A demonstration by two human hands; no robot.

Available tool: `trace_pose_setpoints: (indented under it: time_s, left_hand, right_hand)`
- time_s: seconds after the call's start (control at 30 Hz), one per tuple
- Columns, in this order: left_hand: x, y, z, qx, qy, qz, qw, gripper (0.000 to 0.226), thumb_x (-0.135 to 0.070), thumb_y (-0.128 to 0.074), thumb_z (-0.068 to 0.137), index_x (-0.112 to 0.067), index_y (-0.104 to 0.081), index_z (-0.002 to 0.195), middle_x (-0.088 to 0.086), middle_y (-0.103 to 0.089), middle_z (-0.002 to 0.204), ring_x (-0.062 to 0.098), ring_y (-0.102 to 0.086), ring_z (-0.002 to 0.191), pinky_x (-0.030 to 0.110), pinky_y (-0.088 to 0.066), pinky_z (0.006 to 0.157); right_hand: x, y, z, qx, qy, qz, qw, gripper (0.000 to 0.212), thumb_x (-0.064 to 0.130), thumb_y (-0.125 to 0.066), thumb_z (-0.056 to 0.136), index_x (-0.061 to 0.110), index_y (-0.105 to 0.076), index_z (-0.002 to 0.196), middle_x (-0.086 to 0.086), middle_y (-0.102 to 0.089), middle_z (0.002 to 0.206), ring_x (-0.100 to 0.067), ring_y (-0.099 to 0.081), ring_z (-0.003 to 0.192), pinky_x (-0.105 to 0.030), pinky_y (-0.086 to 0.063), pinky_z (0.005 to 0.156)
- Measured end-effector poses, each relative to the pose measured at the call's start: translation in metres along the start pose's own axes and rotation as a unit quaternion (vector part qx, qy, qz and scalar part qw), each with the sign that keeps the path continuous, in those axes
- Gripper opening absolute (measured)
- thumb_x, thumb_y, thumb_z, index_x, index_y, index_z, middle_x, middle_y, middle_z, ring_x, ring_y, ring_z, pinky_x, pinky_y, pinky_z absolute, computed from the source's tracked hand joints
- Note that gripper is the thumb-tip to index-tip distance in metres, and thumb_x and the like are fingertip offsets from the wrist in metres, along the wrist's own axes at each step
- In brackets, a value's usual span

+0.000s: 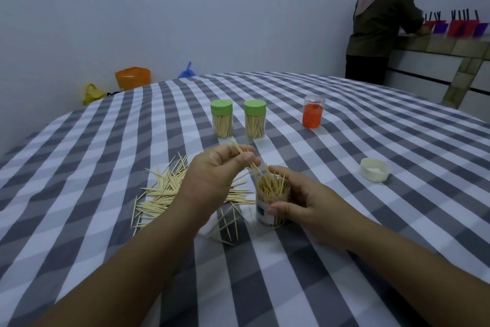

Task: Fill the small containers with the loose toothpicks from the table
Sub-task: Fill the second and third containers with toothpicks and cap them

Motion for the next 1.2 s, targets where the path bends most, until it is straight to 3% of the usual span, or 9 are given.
trace_pose_setpoints:
  time_s: [0.23,0.4,0.53,0.67,0.77,0.83,0.97,1.1,1.2]
  left_hand:
    - [0.01,-0.005,-0.001,0.037,0.034,0.083,0.995,0.018,-0.039,-0.063,0.086,-0.026,-0.074,0.092,-0.004,-0.071,0.103,0.01,-0.062,0.106,0.036,-0.047,0.097]
    - [0.005,-0.007,-0.002,0.054,0.014,0.076,0.996,0.017,-0.036,-0.052,0.092,-0.033,-0.069,0.092,-0.021,-0.064,0.094,-0.008,-0.056,0.096,0.012,-0.04,0.08]
    - [0.002,-0.015,-0.002,0.099,-0.048,0.175,0.978,0.025,-0.032,-0.044,0.098,-0.037,-0.066,0.09,-0.018,-0.061,0.092,-0.016,-0.051,0.091,-0.005,-0.034,0.072]
    - [0.009,-0.012,0.0,0.107,-0.019,0.191,0.975,0.045,-0.048,-0.034,0.094,-0.022,-0.061,0.12,-0.008,-0.054,0.113,-0.007,-0.047,0.098,0.005,-0.035,0.084]
    - [0.009,0.001,0.003,0.145,0.027,0.18,0.972,0.05,-0.056,-0.029,0.089,-0.032,-0.056,0.124,-0.022,-0.053,0.11,-0.015,-0.045,0.099,0.012,-0.033,0.086]
    - [0.01,0.019,0.009,0.166,0.046,0.234,0.957,0.05,-0.059,-0.037,0.084,-0.033,-0.06,0.12,-0.019,-0.06,0.115,-0.009,-0.051,0.103,0.018,-0.038,0.087]
    - [0.016,0.047,0.019,0.168,0.055,0.406,0.897,0.033,-0.038,-0.061,0.089,-0.035,-0.061,0.122,-0.009,-0.057,0.132,0.007,-0.051,0.117,0.022,-0.037,0.092]
    - [0.028,0.047,0.019,0.187,0.085,0.5,0.841,0.046,-0.036,-0.053,0.095,-0.034,-0.043,0.14,-0.002,-0.042,0.147,0.018,-0.039,0.132,0.028,-0.03,0.102]
    - [0.028,0.048,0.021,0.184,0.088,0.506,0.838,0.039,-0.024,-0.047,0.098,-0.03,-0.049,0.137,-0.006,-0.05,0.14,0.014,-0.045,0.126,0.021,-0.029,0.098]
  right_hand:
    - [0.004,0.001,-0.001,-0.003,0.001,-0.008,1.0,0.066,0.038,-0.069,0.079,0.041,-0.039,0.138,0.016,-0.063,0.118,-0.001,-0.059,0.11,-0.035,-0.048,0.1]
    - [0.004,0.0,-0.002,0.001,-0.006,0.004,1.0,0.068,0.037,-0.069,0.079,0.038,-0.038,0.14,0.015,-0.063,0.118,-0.003,-0.06,0.11,-0.036,-0.048,0.099]
    - [0.005,0.001,-0.002,0.004,-0.004,0.008,1.0,0.073,0.045,-0.067,0.075,0.039,-0.036,0.141,0.014,-0.062,0.121,-0.004,-0.059,0.113,-0.036,-0.049,0.099]
    - [0.005,0.0,-0.002,0.007,-0.009,0.01,1.0,0.071,0.037,-0.068,0.079,0.037,-0.036,0.142,0.014,-0.062,0.121,-0.003,-0.058,0.112,-0.035,-0.049,0.099]
    - [0.005,0.001,-0.002,0.003,-0.011,0.009,1.0,0.078,0.047,-0.066,0.072,0.037,-0.035,0.143,0.014,-0.061,0.124,-0.002,-0.057,0.114,-0.035,-0.047,0.101]
    - [0.004,0.001,-0.002,0.005,-0.011,0.011,1.0,0.081,0.051,-0.065,0.069,0.037,-0.035,0.143,0.013,-0.06,0.126,-0.002,-0.057,0.115,-0.035,-0.046,0.102]
    - [0.004,0.0,-0.001,0.002,-0.011,0.006,1.0,0.082,0.054,-0.062,0.066,0.04,-0.033,0.142,0.013,-0.057,0.131,-0.002,-0.055,0.118,-0.034,-0.045,0.103]
    - [0.004,-0.001,-0.001,0.002,-0.014,0.007,1.0,0.081,0.053,-0.061,0.066,0.043,-0.032,0.141,0.014,-0.055,0.133,-0.001,-0.053,0.119,-0.035,-0.044,0.104]
    - [0.001,-0.001,0.0,0.001,-0.007,0.005,1.0,0.081,0.056,-0.063,0.067,0.042,-0.034,0.141,0.016,-0.057,0.13,-0.001,-0.054,0.118,-0.036,-0.044,0.104]
Point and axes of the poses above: each hand's wrist, its own z-axis towards the middle knuckle, its own y-axis out of the back of the hand, x = y × z, the point moved 4 cm from there along z, towards the middle knuckle
